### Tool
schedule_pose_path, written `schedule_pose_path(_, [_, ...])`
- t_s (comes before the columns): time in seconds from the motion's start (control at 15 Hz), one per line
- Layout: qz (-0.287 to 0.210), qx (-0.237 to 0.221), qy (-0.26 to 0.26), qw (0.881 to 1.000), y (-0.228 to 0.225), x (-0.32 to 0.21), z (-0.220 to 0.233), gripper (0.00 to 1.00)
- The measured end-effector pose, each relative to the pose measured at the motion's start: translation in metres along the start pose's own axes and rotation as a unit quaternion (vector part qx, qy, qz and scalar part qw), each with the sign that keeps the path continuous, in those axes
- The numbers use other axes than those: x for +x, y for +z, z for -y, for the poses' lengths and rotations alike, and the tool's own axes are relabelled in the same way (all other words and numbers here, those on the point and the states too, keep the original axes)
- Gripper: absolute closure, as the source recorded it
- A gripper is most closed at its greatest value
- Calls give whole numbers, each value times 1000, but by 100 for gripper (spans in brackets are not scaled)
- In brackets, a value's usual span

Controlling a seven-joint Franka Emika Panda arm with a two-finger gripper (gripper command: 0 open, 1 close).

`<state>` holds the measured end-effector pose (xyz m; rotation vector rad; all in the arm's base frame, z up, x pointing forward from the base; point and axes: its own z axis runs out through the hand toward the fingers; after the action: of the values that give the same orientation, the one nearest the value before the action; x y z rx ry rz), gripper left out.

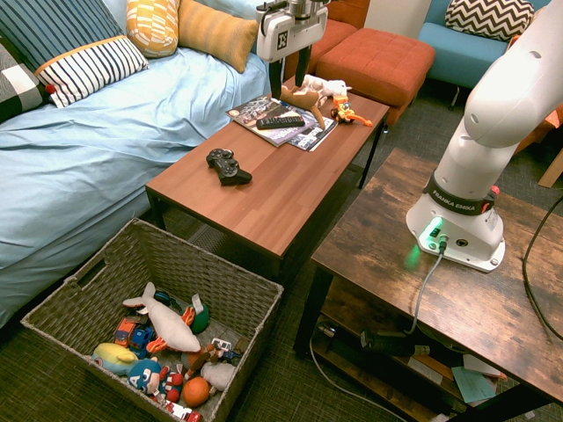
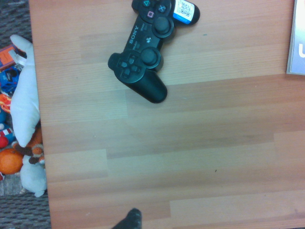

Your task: Put the gamepad in the basket

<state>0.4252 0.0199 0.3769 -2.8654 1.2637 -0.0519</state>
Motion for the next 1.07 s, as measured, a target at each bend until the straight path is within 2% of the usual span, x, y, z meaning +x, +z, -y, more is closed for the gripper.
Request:
schedule_pose_path(0.2, [-8, 8, 9, 1000, -1, 1, 9, 0])
schedule_pose_path(0.47, [-8, 16, 65, 998, 8, -2, 68, 0])
schedule_pose_path(0.8, [17, -6, 120, 993, 98, 18, 143, 0])
schedule_pose_path(1.07, [22, -33, 150, 988, 164, 33, 162, 0])
